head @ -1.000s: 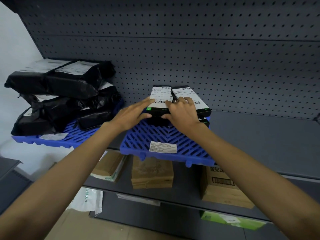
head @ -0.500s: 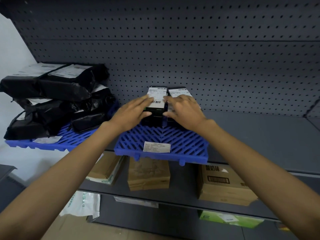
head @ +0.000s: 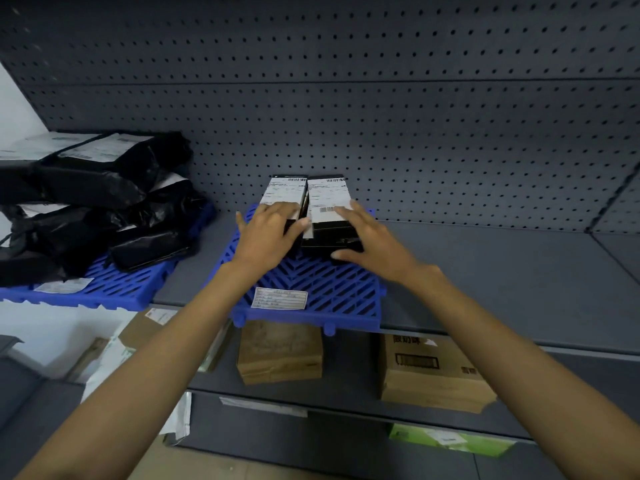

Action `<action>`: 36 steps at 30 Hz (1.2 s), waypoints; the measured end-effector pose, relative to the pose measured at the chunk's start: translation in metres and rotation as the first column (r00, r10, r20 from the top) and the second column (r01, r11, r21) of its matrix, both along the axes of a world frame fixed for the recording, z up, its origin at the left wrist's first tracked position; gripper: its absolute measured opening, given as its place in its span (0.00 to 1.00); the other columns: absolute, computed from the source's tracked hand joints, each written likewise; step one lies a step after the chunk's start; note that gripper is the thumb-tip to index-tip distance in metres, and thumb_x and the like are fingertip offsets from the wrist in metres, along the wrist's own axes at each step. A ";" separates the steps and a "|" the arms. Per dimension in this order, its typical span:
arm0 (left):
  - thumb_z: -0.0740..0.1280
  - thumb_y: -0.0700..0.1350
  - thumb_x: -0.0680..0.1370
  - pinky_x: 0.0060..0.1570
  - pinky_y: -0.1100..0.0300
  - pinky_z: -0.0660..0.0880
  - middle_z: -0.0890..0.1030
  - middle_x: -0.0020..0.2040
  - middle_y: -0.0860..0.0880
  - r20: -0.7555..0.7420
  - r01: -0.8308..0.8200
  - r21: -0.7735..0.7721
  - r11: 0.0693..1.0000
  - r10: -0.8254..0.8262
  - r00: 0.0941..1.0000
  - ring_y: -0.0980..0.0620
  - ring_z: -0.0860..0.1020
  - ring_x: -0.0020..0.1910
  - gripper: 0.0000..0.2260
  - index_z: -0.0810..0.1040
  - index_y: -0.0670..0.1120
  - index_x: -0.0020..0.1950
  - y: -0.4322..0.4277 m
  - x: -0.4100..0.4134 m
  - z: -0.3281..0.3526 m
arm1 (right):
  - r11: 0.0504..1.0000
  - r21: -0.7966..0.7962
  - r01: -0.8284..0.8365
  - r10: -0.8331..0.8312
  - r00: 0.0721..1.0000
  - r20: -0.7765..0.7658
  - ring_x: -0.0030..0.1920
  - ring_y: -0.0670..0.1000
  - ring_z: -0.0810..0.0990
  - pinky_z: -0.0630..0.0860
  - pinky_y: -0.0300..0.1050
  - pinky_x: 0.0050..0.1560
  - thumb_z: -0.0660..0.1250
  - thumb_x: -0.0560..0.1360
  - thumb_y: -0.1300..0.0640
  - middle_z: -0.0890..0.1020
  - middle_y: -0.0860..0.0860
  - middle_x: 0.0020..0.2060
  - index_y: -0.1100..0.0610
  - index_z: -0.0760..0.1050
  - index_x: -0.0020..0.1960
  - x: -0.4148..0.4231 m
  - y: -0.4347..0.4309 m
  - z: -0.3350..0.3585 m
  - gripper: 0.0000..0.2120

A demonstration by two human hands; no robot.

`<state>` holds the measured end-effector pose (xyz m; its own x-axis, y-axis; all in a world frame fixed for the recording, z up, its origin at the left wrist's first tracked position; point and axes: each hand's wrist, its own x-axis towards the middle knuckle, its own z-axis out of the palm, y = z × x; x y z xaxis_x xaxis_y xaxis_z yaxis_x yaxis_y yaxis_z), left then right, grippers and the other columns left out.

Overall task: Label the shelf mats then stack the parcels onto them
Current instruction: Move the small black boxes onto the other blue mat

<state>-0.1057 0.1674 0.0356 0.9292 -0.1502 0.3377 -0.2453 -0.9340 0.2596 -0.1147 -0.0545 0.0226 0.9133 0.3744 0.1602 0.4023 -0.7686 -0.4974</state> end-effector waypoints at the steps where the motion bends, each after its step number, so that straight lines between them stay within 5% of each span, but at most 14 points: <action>1: 0.58 0.58 0.82 0.69 0.38 0.59 0.74 0.70 0.53 0.001 0.011 -0.048 0.999 -0.011 1.000 0.46 0.67 0.70 0.20 0.73 0.51 0.71 0.002 0.001 0.000 | 1.000 -0.026 -0.012 0.012 1.000 -0.001 0.78 0.54 0.55 0.61 0.60 0.74 0.69 0.76 0.45 0.46 0.52 0.80 0.49 0.49 0.81 0.000 0.006 -0.002 0.41; 4: 0.60 0.55 0.82 0.58 0.55 0.68 0.77 0.67 0.52 0.043 0.055 -0.125 0.991 -0.050 0.998 0.48 0.69 0.66 0.18 0.74 0.50 0.69 0.005 0.002 -0.003 | 0.998 -0.065 -0.006 0.009 0.999 0.047 0.76 0.56 0.61 0.65 0.59 0.72 0.68 0.78 0.49 0.43 0.52 0.80 0.49 0.47 0.81 0.000 0.022 -0.005 0.40; 7: 0.60 0.56 0.82 0.54 0.59 0.66 0.76 0.67 0.54 0.041 0.046 -0.143 0.989 -0.040 0.998 0.50 0.67 0.66 0.19 0.73 0.51 0.70 0.006 0.001 -0.009 | 0.999 -0.034 -0.025 0.026 0.999 0.024 0.78 0.56 0.55 0.55 0.60 0.76 0.69 0.77 0.50 0.42 0.50 0.80 0.46 0.46 0.81 0.002 0.019 -0.006 0.41; 10: 0.61 0.58 0.81 0.56 0.58 0.68 0.76 0.67 0.55 0.023 0.035 -0.155 0.987 -0.032 0.999 0.50 0.67 0.67 0.19 0.73 0.53 0.70 0.007 0.002 -0.010 | 0.999 -0.015 -0.043 0.043 0.999 -0.023 0.79 0.58 0.51 0.46 0.64 0.77 0.70 0.76 0.53 0.42 0.49 0.80 0.43 0.46 0.80 0.004 0.007 -0.008 0.43; 15: 0.61 0.58 0.81 0.59 0.56 0.69 0.77 0.66 0.55 0.024 0.036 -0.183 0.982 -0.032 0.999 0.51 0.68 0.66 0.18 0.74 0.54 0.68 0.007 0.002 -0.010 | 0.979 0.205 -0.005 0.011 1.000 -0.027 0.79 0.56 0.53 0.60 0.56 0.74 0.69 0.76 0.66 0.45 0.52 0.80 0.43 0.53 0.79 0.000 0.022 -0.013 0.41; 20: 0.60 0.60 0.80 0.68 0.51 0.66 0.73 0.69 0.56 -0.005 0.089 -0.168 0.982 -0.091 0.996 0.52 0.65 0.70 0.20 0.72 0.55 0.70 0.013 -0.002 -0.007 | 0.969 0.241 -0.051 0.051 0.999 0.005 0.78 0.54 0.53 0.67 0.51 0.70 0.69 0.75 0.70 0.40 0.48 0.80 0.42 0.49 0.80 -0.004 0.021 -0.022 0.46; 23: 0.64 0.60 0.78 0.73 0.55 0.59 0.65 0.74 0.52 -0.022 0.069 -0.185 0.980 -0.074 0.997 0.48 0.60 0.74 0.24 0.70 0.54 0.72 0.027 -0.004 -0.010 | 0.972 0.224 -0.066 0.055 0.997 0.054 0.71 0.54 0.66 0.76 0.51 0.62 0.69 0.74 0.73 0.39 0.46 0.79 0.44 0.52 0.80 -0.001 0.007 -0.021 0.45; 25: 0.67 0.59 0.77 0.72 0.52 0.61 0.60 0.76 0.49 -0.094 -0.004 -0.249 0.969 -0.020 0.995 0.47 0.60 0.75 0.27 0.66 0.55 0.74 0.036 -0.008 -0.013 | 0.980 0.193 -0.056 0.046 0.997 0.057 0.64 0.54 0.73 0.76 0.51 0.62 0.69 0.73 0.73 0.42 0.48 0.80 0.45 0.54 0.79 0.002 0.006 -0.017 0.44; 32: 0.71 0.47 0.77 0.68 0.49 0.69 0.72 0.71 0.45 -0.082 0.004 -0.318 0.948 -0.031 0.996 0.45 0.70 0.70 0.27 0.66 0.51 0.75 0.040 -0.011 -0.020 | 0.998 0.060 -0.024 0.021 0.999 0.045 0.70 0.58 0.70 0.70 0.53 0.65 0.68 0.73 0.73 0.45 0.52 0.80 0.47 0.53 0.80 0.007 0.024 -0.009 0.44; 36: 0.72 0.48 0.76 0.63 0.47 0.72 0.75 0.67 0.45 -0.096 -0.011 -0.295 0.955 -0.018 0.995 0.45 0.74 0.64 0.27 0.67 0.53 0.73 0.042 -0.011 -0.017 | 0.997 -0.001 -0.078 0.078 0.997 -0.015 0.75 0.58 0.62 0.66 0.56 0.70 0.73 0.75 0.58 0.41 0.52 0.80 0.47 0.48 0.81 0.010 0.021 -0.005 0.45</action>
<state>-0.1167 0.2096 0.0190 0.9592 -0.0609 0.2760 -0.2087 -0.8112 0.5463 -0.1048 -0.0339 0.0176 0.8839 0.4443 0.1462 0.4532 -0.7360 -0.5030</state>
